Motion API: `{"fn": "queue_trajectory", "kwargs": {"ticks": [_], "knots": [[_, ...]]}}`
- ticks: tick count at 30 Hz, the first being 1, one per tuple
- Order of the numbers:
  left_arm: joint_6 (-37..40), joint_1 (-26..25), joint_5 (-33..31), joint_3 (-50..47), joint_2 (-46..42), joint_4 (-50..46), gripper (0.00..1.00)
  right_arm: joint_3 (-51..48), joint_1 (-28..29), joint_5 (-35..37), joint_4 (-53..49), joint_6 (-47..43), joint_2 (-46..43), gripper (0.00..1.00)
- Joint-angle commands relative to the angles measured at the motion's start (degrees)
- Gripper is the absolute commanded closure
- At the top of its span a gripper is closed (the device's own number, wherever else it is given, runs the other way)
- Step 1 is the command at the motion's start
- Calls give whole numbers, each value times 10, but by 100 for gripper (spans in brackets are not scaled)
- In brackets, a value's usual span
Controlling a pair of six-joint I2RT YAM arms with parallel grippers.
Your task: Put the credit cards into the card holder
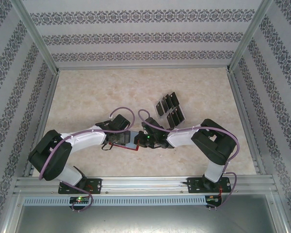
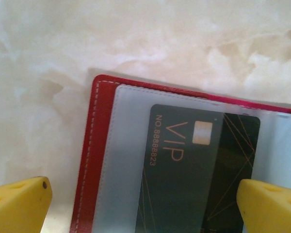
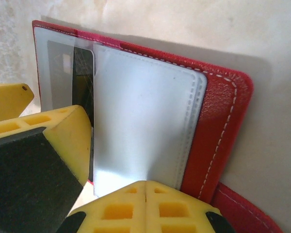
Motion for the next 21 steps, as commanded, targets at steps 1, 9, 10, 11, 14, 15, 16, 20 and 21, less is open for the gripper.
{"fn": "queue_trajectory", "kwargs": {"ticks": [1,9,10,11,14,15,16,20,21], "knots": [[15,2,-35,0,1,-46,1,-10,-3,18,-17,2,10,100],[33,12,-24,1,-27,-41,1,-8,-7,16,-20,-1,8,100],[34,11,-16,1,-34,-35,1,-8,-7,15,-21,-2,8,100],[36,10,-7,-1,-43,-28,1,-8,-7,16,-20,-2,9,100],[38,10,14,-3,-61,-14,1,-8,-8,15,-22,-4,8,100],[37,9,21,-4,-63,-10,1,-8,-8,14,-22,-4,9,100],[38,8,26,-5,-62,-8,1,-8,-8,14,-22,-5,9,100],[35,3,33,-12,-53,-1,2,-8,-8,14,-22,-4,9,100],[33,3,33,-15,-49,0,2,-8,-8,14,-22,-4,9,100]]}}
